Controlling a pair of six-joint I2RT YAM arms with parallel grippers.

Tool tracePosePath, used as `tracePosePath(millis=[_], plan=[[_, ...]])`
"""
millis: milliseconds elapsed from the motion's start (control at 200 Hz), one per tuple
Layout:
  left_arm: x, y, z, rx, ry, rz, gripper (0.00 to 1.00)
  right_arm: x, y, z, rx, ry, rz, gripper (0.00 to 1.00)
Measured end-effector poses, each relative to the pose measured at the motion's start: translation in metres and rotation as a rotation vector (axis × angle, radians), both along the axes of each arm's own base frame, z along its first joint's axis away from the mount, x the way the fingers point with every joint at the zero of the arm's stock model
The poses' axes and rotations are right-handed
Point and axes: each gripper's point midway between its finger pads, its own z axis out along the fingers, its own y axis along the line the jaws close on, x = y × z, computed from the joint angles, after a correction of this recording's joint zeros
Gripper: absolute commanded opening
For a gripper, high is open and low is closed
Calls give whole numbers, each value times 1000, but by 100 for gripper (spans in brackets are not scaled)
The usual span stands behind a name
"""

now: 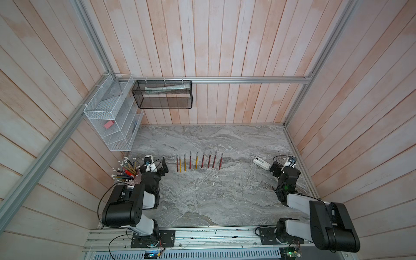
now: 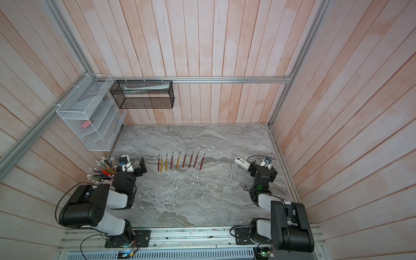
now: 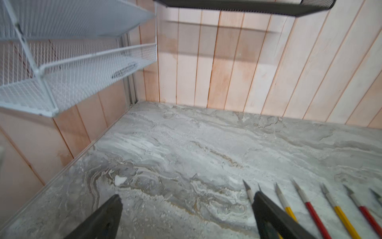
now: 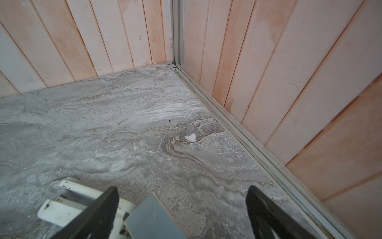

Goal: Remove protective caps from carving knives
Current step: Reset both arms

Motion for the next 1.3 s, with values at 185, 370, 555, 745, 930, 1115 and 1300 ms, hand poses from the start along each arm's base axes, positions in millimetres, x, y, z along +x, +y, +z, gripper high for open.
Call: tracePosePath(millis=[185, 370, 555, 745, 930, 1115, 1300], plan=[[7, -4, 11, -19, -37, -33, 100, 5, -5, 2, 10, -36, -9, 98], [10, -8, 15, -22, -49, -55, 100, 9, -23, 14, 78, -157, -28, 98], [13, -10, 17, -22, -50, -67, 100, 5, -17, 16, 123, -214, 33, 98], [16, -12, 17, -24, -47, -81, 100, 22, 34, 17, 82, -220, 333, 98], [16, -13, 17, -25, -45, -84, 100, 25, 67, 7, 59, -188, 496, 98], [16, -13, 17, -25, -44, -85, 100, 25, 71, 14, 36, -219, 528, 98], [16, -13, 16, -23, -41, -87, 100, 25, 72, 18, 30, -235, 537, 98]])
